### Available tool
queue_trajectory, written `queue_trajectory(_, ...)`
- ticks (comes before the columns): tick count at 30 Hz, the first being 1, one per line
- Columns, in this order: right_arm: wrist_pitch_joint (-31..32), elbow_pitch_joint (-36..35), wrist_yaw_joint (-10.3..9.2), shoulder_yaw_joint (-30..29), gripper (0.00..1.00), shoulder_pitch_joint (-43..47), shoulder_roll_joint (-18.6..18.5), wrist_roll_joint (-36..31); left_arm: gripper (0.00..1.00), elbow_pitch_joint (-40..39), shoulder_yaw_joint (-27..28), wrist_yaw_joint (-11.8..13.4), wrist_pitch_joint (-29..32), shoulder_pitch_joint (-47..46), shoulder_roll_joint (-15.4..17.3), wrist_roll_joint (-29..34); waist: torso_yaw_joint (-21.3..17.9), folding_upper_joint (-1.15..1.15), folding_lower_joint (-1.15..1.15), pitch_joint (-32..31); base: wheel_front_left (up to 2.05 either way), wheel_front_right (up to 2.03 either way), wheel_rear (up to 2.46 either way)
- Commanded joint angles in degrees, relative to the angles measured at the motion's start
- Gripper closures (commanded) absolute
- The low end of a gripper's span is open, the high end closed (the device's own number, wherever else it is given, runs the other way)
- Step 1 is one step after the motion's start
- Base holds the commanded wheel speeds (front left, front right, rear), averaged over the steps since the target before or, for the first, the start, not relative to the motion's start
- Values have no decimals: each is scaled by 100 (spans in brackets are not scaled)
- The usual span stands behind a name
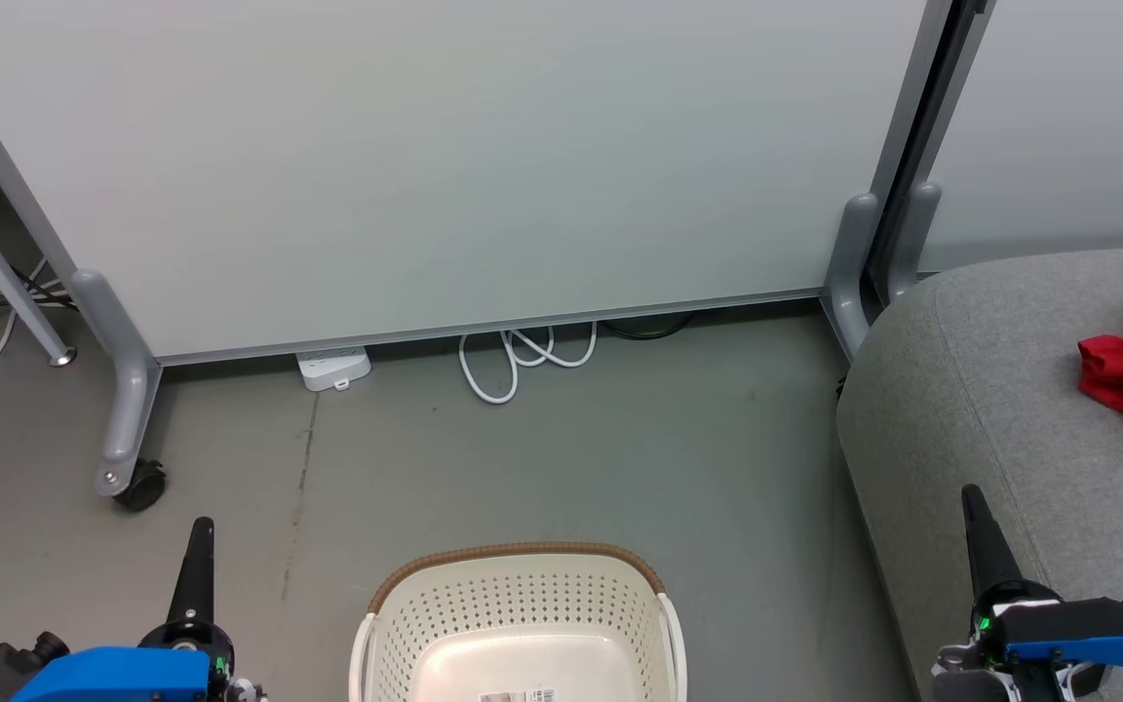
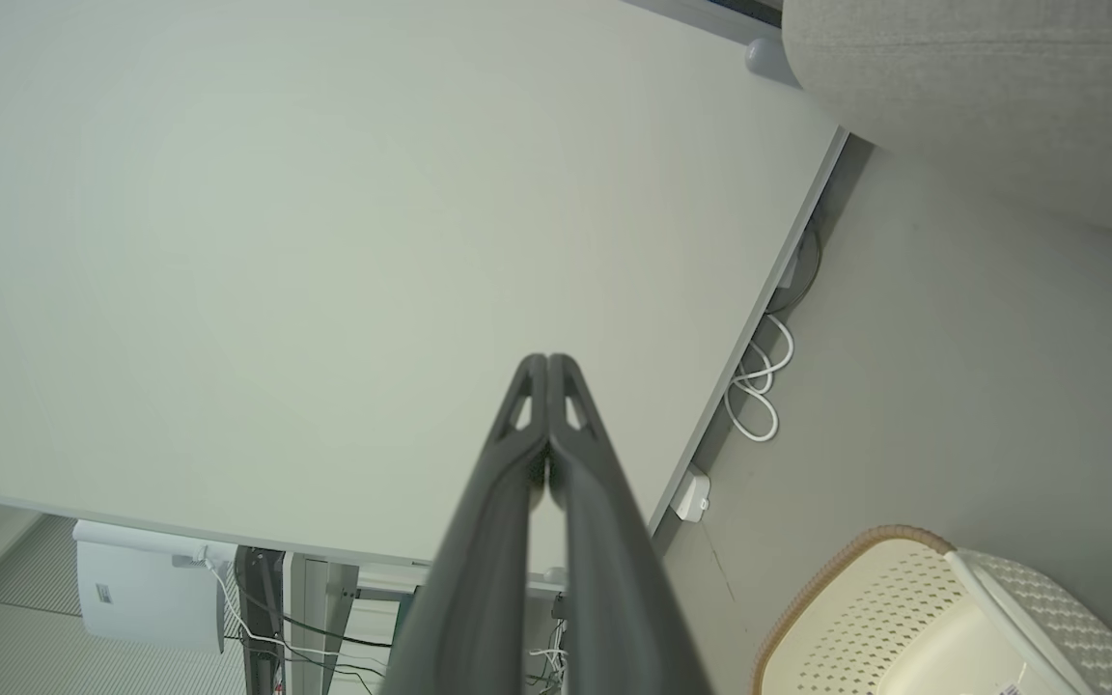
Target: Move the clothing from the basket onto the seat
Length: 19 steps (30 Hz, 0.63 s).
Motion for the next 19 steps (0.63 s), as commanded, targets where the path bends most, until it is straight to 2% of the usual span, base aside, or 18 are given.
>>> queue_trajectory(1,36,-21,-2,-14,100,-124,-2,121,100,-63,53,-21,39,-107,17,-104,-3,0,1,1,0,0,0)
queue_trajectory(19,263,9,-2,-62,100,-215,-1,1015,100,-100,171,-37,262,-135,9,-938,-61,0,1,13,0,0,0)
